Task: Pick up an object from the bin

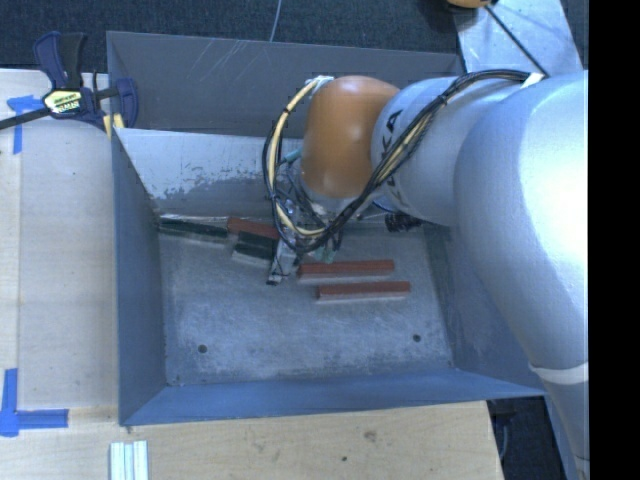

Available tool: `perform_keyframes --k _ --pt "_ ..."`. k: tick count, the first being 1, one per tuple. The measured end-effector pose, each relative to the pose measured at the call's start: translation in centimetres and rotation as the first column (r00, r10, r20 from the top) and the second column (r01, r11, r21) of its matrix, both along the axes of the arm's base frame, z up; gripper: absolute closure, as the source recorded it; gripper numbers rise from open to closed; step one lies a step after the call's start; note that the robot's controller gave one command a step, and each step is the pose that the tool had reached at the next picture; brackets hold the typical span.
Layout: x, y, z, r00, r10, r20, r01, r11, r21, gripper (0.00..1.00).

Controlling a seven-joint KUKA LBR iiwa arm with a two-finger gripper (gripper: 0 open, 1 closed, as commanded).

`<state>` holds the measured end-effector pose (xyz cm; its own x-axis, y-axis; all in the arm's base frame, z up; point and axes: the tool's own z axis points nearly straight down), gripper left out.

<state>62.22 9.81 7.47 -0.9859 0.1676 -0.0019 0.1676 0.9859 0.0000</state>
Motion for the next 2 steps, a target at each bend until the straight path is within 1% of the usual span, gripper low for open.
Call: perform_keyframes --k 1,2 --pt "-0.4 0.0 3.0 1.000 -0.009 -0.003 0.009 1.000 0.000 1.00" --pt "-0.1 -0.8 12.8 0.999 -0.039 0.000 0.039 0.999 0.000 1.00"
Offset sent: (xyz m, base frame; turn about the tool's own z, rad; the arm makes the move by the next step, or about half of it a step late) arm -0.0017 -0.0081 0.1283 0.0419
